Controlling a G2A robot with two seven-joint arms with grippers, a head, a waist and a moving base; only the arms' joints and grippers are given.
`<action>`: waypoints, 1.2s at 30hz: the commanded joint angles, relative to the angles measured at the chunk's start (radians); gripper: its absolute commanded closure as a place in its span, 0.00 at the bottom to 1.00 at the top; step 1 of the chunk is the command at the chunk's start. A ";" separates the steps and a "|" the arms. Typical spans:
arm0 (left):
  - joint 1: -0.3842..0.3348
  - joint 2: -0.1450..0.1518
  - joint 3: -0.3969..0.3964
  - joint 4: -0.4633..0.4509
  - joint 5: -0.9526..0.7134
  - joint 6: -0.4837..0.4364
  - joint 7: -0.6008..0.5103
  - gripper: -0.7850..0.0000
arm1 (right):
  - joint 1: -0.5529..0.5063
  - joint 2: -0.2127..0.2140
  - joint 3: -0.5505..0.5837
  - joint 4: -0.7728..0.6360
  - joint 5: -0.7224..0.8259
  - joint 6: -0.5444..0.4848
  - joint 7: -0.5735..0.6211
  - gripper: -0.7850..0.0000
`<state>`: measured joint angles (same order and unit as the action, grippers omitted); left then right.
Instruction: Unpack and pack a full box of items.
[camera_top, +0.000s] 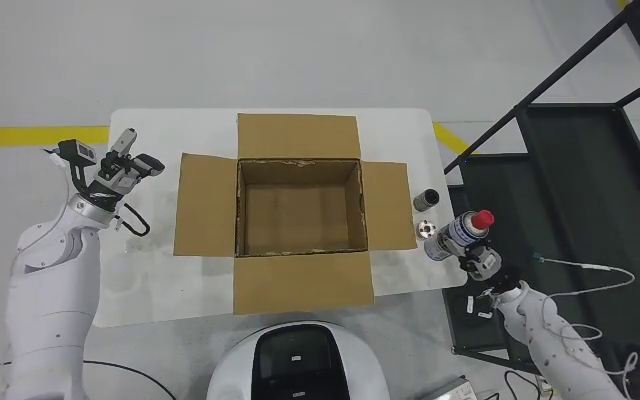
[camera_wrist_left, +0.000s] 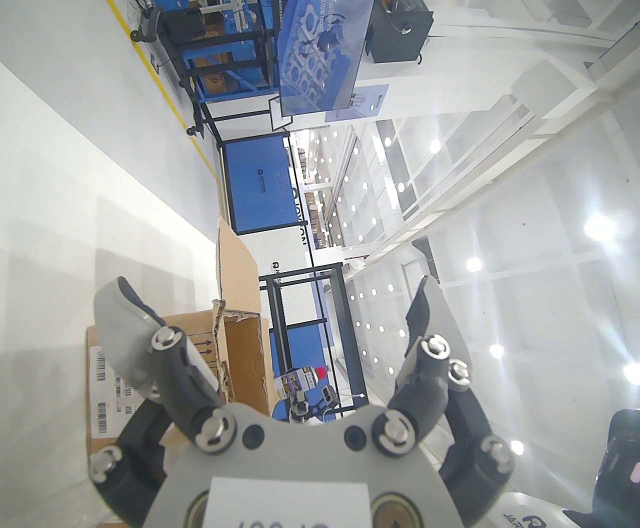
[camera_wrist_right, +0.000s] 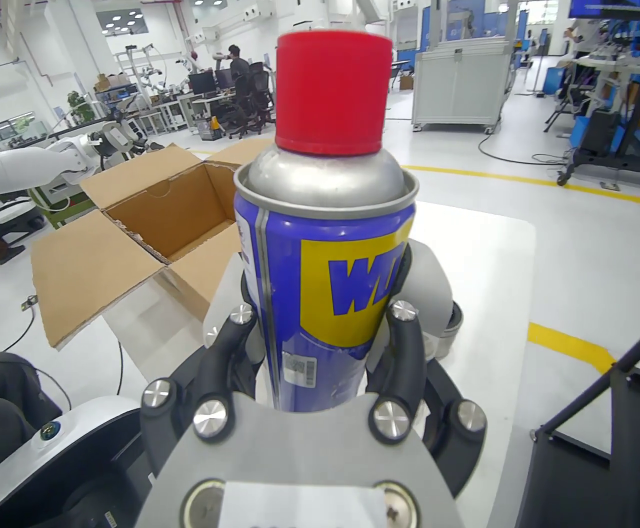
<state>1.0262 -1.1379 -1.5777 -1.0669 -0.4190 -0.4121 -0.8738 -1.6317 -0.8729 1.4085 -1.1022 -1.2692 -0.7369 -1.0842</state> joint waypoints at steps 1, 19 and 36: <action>0.000 0.000 0.000 0.000 0.000 0.000 0.000 0.00 | -0.008 -0.003 -0.017 0.019 -0.001 0.031 -0.030 1.00; 0.000 0.000 0.000 0.000 0.000 0.000 0.000 0.00 | 0.235 -0.122 -0.298 0.447 0.045 0.219 -0.218 1.00; 0.000 0.000 0.000 0.000 0.000 0.000 0.000 0.00 | 0.385 -0.210 -0.393 0.678 0.083 0.269 -0.268 1.00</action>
<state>1.0262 -1.1379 -1.5777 -1.0669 -0.4190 -0.4121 -0.8738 -1.2544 -1.0785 1.0192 -0.4347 -1.1866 -0.4671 -1.3530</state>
